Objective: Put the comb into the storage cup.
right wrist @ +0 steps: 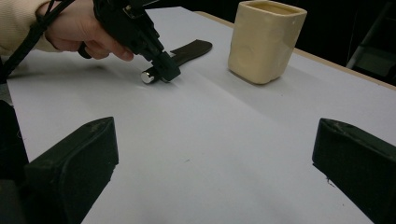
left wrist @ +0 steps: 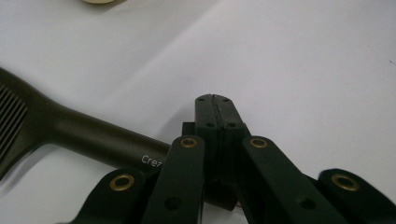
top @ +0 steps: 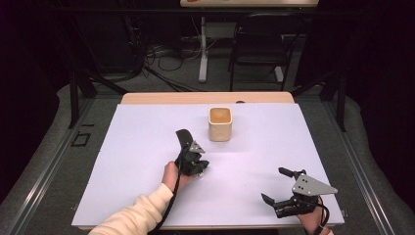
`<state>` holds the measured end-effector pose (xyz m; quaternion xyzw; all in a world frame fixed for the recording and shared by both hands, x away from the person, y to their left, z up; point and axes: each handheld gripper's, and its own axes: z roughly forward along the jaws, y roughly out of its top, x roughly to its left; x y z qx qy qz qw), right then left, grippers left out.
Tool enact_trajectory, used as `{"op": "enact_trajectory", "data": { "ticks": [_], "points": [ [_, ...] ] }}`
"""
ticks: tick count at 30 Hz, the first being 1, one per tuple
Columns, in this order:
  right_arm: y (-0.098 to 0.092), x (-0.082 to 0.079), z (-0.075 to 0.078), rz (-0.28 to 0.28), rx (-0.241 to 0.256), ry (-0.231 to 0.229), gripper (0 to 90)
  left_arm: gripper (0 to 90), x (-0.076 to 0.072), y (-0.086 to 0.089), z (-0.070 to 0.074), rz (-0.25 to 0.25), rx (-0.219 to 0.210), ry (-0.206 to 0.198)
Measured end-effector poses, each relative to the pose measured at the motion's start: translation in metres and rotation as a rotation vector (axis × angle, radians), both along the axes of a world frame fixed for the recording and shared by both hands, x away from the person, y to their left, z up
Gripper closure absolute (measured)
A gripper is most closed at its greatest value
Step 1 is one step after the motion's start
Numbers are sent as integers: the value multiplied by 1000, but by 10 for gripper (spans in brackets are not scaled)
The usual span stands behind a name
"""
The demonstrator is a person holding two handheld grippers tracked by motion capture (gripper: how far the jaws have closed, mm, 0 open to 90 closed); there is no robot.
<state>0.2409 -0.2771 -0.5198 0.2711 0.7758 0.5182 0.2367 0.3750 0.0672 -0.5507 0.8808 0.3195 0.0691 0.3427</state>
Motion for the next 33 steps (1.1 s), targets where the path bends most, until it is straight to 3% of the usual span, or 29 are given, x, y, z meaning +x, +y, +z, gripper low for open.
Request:
{"op": "enact_trajectory", "data": {
  "ticks": [33],
  "points": [
    [0,0,0,-1,0,1,0,900,-6,24,1,42,32,7]
  ]
}}
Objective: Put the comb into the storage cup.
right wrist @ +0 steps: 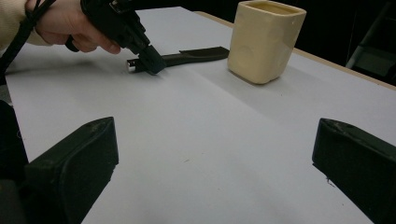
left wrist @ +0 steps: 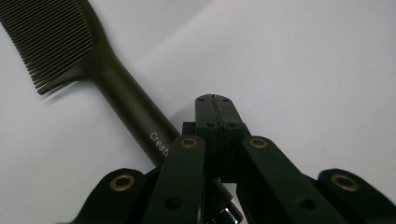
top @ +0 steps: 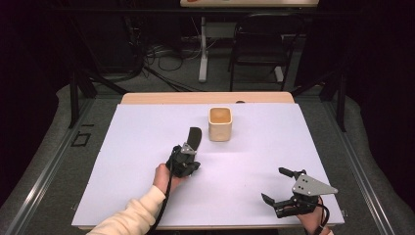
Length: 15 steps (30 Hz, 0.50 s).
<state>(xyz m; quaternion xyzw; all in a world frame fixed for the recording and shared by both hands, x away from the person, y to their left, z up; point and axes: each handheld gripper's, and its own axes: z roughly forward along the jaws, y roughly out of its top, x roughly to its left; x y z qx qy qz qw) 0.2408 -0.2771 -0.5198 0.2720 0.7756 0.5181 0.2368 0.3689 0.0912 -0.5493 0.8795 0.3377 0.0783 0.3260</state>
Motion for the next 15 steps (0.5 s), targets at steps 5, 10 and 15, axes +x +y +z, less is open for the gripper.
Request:
{"op": "enact_trajectory", "data": {
  "ticks": [5,10,15],
  "points": [
    [0,0,0,1,-1,-2,0,900,0,2,0,9,3,0],
    [0,0,0,0,-1,-2,0,900,1,4,0,7,15,-5],
    [0,0,0,0,-1,-2,0,900,1,6,0,11,21,-7]
  ]
}}
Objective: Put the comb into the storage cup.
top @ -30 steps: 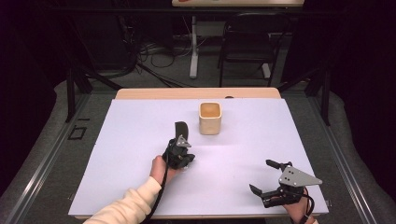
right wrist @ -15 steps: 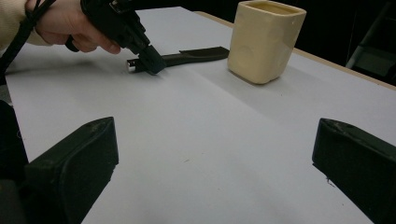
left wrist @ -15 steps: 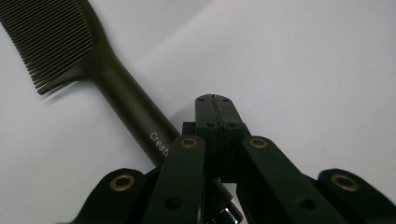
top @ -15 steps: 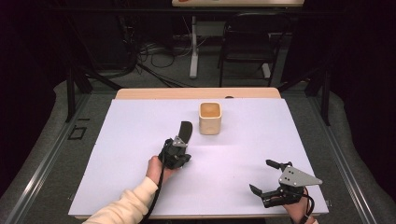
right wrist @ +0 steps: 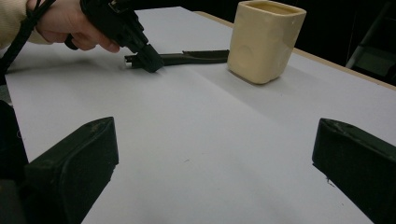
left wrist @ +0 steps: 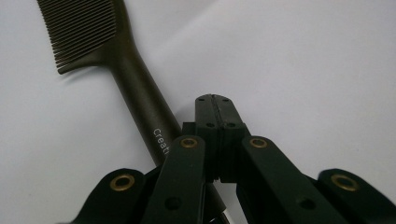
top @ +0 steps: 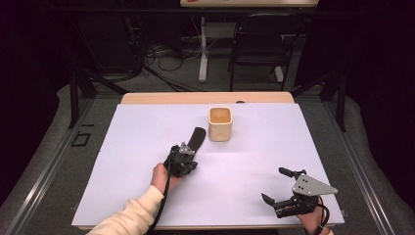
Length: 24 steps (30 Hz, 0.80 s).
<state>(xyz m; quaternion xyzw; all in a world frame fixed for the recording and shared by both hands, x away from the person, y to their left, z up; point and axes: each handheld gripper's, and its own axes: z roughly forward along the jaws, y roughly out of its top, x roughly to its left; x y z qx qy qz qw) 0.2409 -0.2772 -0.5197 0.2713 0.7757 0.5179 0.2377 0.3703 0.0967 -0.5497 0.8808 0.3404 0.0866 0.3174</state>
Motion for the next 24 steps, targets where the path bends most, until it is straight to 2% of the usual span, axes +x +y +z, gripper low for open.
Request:
{"op": "enact_trajectory", "data": {
  "ticks": [11,18,22,23,24],
  "points": [
    [0,0,0,-1,2,3,0,900,0,1,1,-2,13,1],
    [0,0,0,0,1,2,0,900,1,4,1,14,22,-5],
    [0,0,0,0,2,4,0,899,0,5,2,22,7,-4],
    [0,0,0,0,2,3,0,870,0,4,3,21,0,-9],
    [0,0,0,-3,3,4,0,707,-2,4,6,15,-11,-7]
  ]
}}
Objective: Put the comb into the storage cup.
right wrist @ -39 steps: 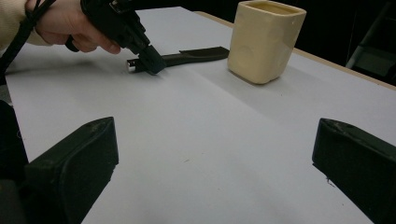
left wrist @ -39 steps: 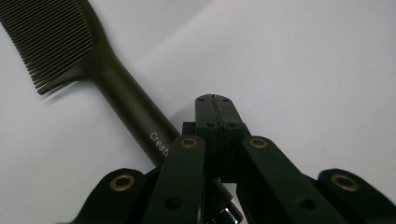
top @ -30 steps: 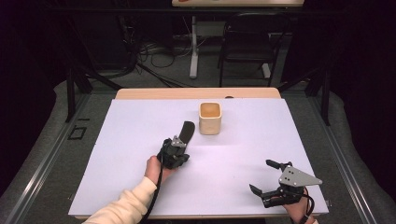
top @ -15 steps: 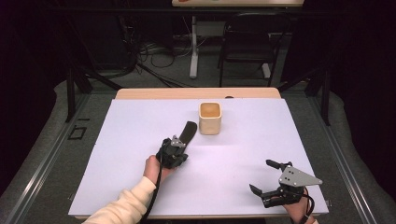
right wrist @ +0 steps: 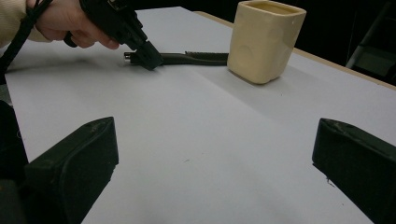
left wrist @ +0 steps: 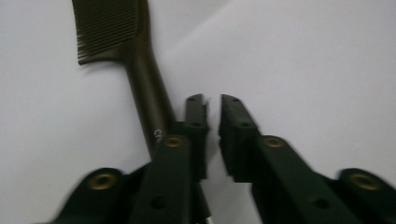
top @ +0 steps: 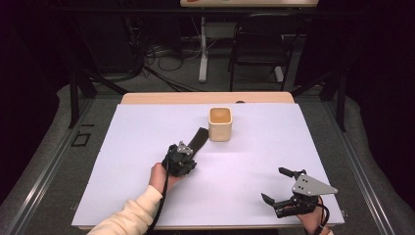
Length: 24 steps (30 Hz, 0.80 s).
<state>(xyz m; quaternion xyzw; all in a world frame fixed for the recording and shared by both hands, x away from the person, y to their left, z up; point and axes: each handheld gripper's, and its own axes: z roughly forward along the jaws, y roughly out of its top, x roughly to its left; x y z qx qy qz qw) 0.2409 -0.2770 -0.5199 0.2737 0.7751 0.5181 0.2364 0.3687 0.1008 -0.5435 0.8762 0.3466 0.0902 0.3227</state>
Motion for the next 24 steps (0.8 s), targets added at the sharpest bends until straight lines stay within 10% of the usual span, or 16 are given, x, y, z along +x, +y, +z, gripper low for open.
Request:
{"op": "enact_trajectory", "data": {
  "ticks": [9,24],
  "points": [
    [0,1,0,-2,0,-1,0,274,-3,2,25,59,15,3],
    [-1,1,0,4,15,-1,0,50,46,-26,48,58,235,152]
  ]
}}
